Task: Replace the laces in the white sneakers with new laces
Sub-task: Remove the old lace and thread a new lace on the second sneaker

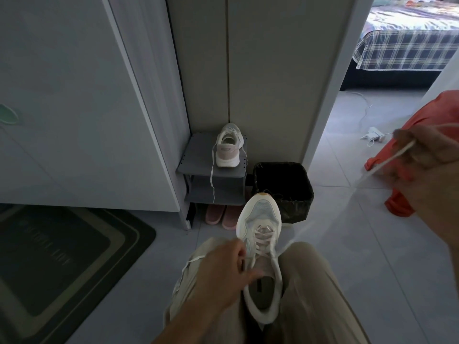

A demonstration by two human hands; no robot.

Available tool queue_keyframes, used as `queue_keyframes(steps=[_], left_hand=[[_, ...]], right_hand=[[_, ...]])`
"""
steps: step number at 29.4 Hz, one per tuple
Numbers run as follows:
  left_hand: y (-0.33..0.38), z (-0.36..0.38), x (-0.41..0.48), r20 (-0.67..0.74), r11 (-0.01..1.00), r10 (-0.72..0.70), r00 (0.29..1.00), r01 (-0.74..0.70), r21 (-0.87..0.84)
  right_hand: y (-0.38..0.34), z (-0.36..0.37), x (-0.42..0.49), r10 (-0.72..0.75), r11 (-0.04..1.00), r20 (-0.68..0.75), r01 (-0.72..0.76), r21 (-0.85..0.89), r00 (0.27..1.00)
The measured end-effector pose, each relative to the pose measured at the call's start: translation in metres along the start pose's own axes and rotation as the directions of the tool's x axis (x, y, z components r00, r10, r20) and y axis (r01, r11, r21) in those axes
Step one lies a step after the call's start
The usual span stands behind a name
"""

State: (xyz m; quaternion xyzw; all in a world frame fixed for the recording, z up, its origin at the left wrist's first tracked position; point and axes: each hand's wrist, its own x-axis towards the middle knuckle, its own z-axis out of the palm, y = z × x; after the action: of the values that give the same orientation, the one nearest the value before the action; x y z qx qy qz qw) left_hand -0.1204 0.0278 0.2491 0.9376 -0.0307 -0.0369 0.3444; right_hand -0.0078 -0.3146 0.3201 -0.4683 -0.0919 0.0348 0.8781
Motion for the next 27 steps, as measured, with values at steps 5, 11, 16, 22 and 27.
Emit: queue_keyframes(steps=[5,11,16,22,27], left_hand=[[-0.013,0.017,-0.01,-0.023,0.997,-0.05,0.998,0.049,-0.054],[-0.022,0.015,0.002,0.015,0.956,-0.159,0.987,0.157,-0.247],[-0.026,0.012,0.011,0.038,0.931,-0.206,0.978,0.208,-0.299],[-0.027,0.009,0.012,0.093,0.903,-0.246,0.965,0.263,-0.34],[-0.029,0.011,0.012,0.102,0.888,-0.276,0.956,0.295,-0.353]], right_hand=[[0.048,0.111,-0.035,-0.009,0.895,-0.098,-0.036,-0.445,0.995],[0.121,0.133,-0.06,0.405,0.431,0.0,-0.19,-0.882,0.915],[0.138,0.137,-0.066,0.506,0.252,-0.048,-0.201,-0.947,0.861],[0.136,0.15,-0.068,0.409,0.038,0.003,-0.014,-0.999,0.912],[0.145,0.144,-0.067,0.326,-0.012,-0.037,-0.035,-0.999,0.945]])
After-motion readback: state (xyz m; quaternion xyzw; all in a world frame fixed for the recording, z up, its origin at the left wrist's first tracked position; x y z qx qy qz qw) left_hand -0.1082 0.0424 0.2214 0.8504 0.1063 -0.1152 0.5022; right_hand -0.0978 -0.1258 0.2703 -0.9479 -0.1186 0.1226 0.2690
